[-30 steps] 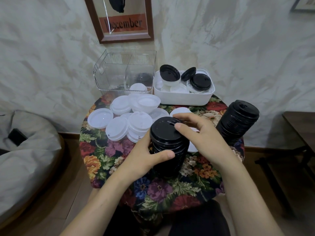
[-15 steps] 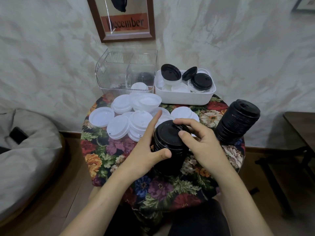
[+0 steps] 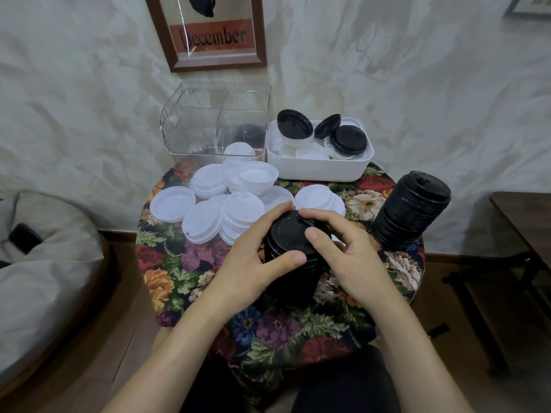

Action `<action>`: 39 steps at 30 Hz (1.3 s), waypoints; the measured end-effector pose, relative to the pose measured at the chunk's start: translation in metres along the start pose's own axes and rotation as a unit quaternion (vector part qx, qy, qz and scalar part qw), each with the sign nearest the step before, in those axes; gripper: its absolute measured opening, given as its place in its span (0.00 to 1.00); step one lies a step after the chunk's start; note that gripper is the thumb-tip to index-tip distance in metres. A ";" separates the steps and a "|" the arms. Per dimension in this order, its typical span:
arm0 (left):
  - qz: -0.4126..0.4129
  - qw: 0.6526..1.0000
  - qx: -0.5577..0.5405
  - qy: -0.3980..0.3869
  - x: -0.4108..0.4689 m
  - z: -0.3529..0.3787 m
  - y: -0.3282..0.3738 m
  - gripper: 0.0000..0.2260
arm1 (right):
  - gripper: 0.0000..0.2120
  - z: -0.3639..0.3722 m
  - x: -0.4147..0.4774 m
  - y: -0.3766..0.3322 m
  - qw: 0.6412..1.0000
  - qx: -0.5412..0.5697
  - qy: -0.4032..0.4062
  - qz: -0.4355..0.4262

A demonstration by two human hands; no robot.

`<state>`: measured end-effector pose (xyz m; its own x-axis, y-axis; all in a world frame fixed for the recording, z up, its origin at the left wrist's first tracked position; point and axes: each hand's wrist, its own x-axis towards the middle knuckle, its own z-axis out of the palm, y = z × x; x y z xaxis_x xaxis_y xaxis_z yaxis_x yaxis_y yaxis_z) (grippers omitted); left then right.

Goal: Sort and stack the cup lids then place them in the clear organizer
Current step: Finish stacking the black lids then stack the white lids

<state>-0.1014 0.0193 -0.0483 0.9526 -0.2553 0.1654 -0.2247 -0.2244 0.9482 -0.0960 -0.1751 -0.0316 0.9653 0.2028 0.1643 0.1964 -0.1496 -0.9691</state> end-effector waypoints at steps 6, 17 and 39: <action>-0.005 1.000 -0.005 -0.017 -0.001 -0.002 -0.005 0.39 | 0.23 -0.003 -0.005 0.005 0.999 -0.017 -0.048 -0.008; -0.044 0.997 -0.027 -0.049 -0.001 -0.002 -0.015 0.48 | 0.36 -0.014 0.000 -0.002 0.994 -0.051 -0.090 0.020; -0.024 0.997 -0.009 -0.068 0.002 -0.003 -0.019 0.41 | 0.38 -0.025 0.010 -0.009 0.977 -0.086 -0.183 0.069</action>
<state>-0.0950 0.0260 -0.0649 0.9251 -0.3708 0.0821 -0.1747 -0.2235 0.9589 -0.0837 -0.1961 -0.0166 0.8651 0.4963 -0.0728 0.1254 -0.3545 -0.9266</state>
